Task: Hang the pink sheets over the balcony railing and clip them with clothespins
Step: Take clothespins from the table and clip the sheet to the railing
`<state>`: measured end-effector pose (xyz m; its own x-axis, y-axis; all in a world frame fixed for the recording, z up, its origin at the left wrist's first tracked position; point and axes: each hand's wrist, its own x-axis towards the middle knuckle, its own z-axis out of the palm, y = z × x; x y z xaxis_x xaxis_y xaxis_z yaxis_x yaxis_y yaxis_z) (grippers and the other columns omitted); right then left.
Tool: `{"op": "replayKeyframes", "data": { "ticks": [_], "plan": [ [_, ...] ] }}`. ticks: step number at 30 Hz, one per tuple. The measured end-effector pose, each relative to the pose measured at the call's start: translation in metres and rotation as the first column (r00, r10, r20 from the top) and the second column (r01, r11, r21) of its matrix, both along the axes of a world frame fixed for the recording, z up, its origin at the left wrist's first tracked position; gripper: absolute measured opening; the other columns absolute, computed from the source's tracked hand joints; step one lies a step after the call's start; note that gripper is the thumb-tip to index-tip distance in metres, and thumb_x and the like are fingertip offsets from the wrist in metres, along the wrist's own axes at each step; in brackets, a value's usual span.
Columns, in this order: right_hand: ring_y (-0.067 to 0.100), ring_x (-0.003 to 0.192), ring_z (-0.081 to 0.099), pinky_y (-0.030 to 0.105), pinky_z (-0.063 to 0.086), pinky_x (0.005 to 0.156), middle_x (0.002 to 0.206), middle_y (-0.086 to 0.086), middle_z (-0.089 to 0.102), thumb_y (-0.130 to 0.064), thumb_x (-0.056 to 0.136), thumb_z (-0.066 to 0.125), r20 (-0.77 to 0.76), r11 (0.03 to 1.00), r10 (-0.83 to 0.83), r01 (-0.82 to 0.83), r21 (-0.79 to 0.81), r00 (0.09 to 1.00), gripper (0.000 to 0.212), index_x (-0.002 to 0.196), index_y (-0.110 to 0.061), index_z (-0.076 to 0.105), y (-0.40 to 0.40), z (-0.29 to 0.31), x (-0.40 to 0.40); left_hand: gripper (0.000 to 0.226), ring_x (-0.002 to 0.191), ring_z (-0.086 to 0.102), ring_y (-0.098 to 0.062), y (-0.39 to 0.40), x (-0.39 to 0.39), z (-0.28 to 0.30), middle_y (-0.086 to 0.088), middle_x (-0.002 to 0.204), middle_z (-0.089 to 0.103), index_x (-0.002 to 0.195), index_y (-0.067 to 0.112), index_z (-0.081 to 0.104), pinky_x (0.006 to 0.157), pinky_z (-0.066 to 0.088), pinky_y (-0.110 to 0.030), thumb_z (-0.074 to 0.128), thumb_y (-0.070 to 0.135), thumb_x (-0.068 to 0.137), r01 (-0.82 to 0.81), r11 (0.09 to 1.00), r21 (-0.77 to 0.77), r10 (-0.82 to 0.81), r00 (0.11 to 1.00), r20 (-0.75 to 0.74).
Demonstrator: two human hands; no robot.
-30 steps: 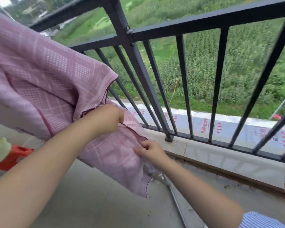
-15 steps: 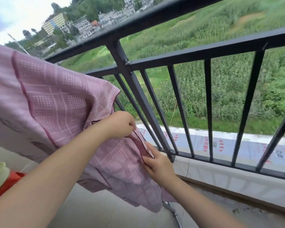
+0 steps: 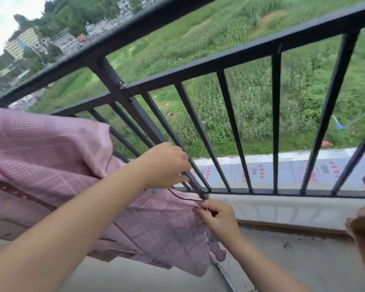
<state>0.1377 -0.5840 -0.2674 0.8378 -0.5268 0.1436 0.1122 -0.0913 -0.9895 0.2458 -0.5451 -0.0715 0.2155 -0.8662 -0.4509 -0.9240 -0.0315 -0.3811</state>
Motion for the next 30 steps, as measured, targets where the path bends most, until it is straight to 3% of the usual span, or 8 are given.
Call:
{"op": "replayKeyframes", "data": {
  "ticks": [2,5,8,11,16,20,25,30],
  "plan": [
    [-0.009,0.052,0.05,0.003,0.035,0.052,0.049,-0.025,0.06,0.001,0.071,0.071,-0.024,0.992,0.021,-0.017,0.127,1.0,0.021,0.062,-0.018,0.069,-0.005,0.001,-0.01,0.045,0.105,0.055,-0.026,-0.001,-0.013,-0.008,-0.005,0.113,0.063,0.114,0.015,0.059,0.089,0.045,-0.038,0.045,0.048,0.087,-0.107,0.99,0.097,0.12,0.982,-0.145],
    [-0.011,0.056,0.054,0.003,0.039,0.056,0.055,-0.019,0.061,-0.001,0.072,0.071,-0.017,0.978,0.051,-0.046,0.204,0.999,0.005,0.07,-0.006,0.07,-0.009,0.006,-0.018,0.045,0.099,0.055,-0.027,-0.007,-0.021,-0.023,-0.005,0.106,0.062,0.115,0.013,0.056,0.072,0.045,-0.031,0.049,0.046,0.085,-0.201,0.922,0.33,0.251,0.961,-0.118],
    [-0.008,0.054,0.052,0.004,0.038,0.054,0.052,-0.017,0.057,-0.001,0.071,0.07,-0.026,0.97,0.052,-0.044,0.24,0.998,0.023,0.062,-0.02,0.061,-0.008,0.005,-0.019,0.027,0.076,0.046,-0.018,-0.01,-0.024,-0.029,0.0,0.082,0.059,0.103,0.013,0.06,0.05,0.024,-0.026,0.051,0.033,0.087,-0.195,0.908,0.37,0.275,0.945,-0.177],
    [-0.005,0.049,0.045,0.006,0.034,0.049,0.049,-0.02,0.055,0.0,0.07,0.068,-0.037,0.94,0.037,-0.022,0.339,0.999,0.036,0.057,-0.028,0.05,-0.004,0.0,-0.018,0.026,0.073,0.038,-0.013,-0.009,-0.026,-0.035,0.001,0.085,0.056,0.107,0.016,0.06,0.061,0.026,-0.022,0.053,0.03,0.086,-0.227,0.914,0.337,0.305,0.931,-0.199],
    [0.0,0.055,0.047,0.015,0.039,0.054,0.056,-0.019,0.058,-0.023,0.06,0.067,-0.052,0.938,0.067,-0.045,0.344,0.996,0.019,0.062,-0.037,0.054,-0.003,0.001,-0.015,0.021,0.069,0.039,-0.023,-0.004,-0.024,-0.047,-0.003,0.065,0.041,0.071,0.011,0.047,0.061,0.03,-0.03,0.047,0.024,0.088,-0.27,0.894,0.359,0.349,0.92,-0.177],
    [0.0,0.056,0.055,0.016,0.049,0.057,0.071,-0.009,0.061,-0.011,0.078,0.063,-0.098,0.906,0.013,0.03,0.423,0.995,0.021,0.068,-0.029,0.061,-0.016,-0.005,-0.022,0.016,0.074,0.043,-0.022,-0.002,-0.024,-0.049,-0.004,0.082,0.051,0.092,0.009,0.054,0.058,0.033,-0.029,0.038,0.013,0.088,-0.275,0.932,0.234,0.289,0.957,-0.028],
    [0.008,0.036,0.051,0.012,0.042,0.037,0.038,-0.003,0.057,-0.002,0.085,0.044,-0.229,0.687,-0.029,0.186,0.702,0.973,0.035,0.052,-0.003,0.055,-0.039,-0.007,-0.019,0.022,0.096,0.058,-0.026,0.0,-0.036,-0.074,-0.005,0.101,0.062,0.104,0.011,0.051,0.069,0.032,-0.031,0.04,0.004,0.087,-0.091,0.97,0.224,0.045,0.979,0.2],
    [0.014,0.042,0.052,0.02,0.042,0.044,0.051,0.003,0.058,-0.017,0.092,0.036,-0.263,0.596,-0.084,0.26,0.76,0.961,0.05,0.045,-0.012,0.053,-0.045,-0.018,-0.019,0.023,0.108,0.054,-0.028,0.011,-0.042,-0.109,-0.01,0.115,0.059,0.107,0.007,0.054,0.084,0.039,-0.034,0.039,0.005,0.09,-0.159,0.954,0.253,0.099,0.967,0.234]
  ]
}}
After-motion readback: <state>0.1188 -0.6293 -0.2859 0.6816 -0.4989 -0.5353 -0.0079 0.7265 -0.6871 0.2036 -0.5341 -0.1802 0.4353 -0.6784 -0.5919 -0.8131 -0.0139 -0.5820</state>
